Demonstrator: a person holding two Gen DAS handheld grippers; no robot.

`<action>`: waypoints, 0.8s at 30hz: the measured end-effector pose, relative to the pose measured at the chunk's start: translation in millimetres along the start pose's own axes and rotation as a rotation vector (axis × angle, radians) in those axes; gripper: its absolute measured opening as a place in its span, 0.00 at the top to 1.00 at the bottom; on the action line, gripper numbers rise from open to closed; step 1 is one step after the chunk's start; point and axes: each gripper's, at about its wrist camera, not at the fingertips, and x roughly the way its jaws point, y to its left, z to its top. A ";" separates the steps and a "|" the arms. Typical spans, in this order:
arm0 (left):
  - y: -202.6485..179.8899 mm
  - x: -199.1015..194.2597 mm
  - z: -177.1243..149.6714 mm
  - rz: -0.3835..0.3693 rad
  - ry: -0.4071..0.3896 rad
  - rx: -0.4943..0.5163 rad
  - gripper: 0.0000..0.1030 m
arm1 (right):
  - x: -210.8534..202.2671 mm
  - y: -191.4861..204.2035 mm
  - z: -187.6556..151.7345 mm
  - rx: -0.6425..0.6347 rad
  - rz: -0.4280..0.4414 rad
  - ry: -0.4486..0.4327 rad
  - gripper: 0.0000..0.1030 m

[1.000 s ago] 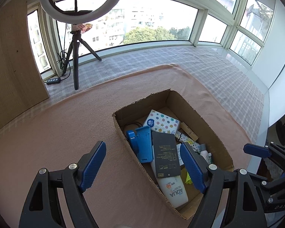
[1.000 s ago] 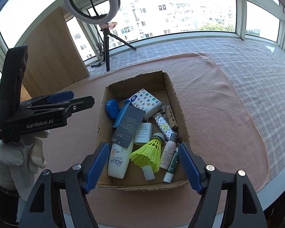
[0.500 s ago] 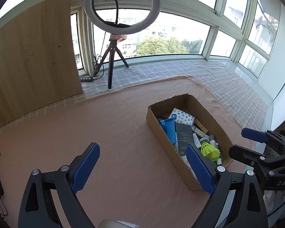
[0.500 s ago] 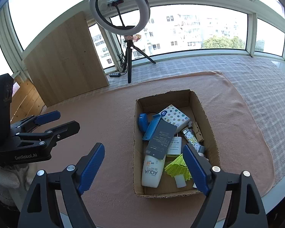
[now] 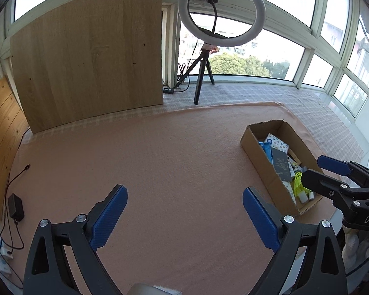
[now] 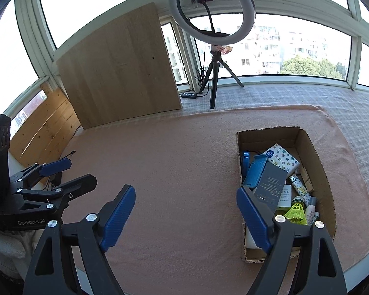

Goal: Organize objects

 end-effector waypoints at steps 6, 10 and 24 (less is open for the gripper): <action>41.1 -6.5 -16.7 0.044 0.010 -0.057 0.06 | 13.0 30.2 -3.9 -0.033 0.006 0.004 0.21; 63.2 -10.0 -28.2 0.075 0.017 -0.088 0.06 | 20.7 48.0 -7.4 -0.054 0.005 0.008 0.21; 107.0 -14.8 -49.5 0.123 0.033 -0.144 0.06 | 41.5 93.7 -15.0 -0.093 -0.023 0.004 0.21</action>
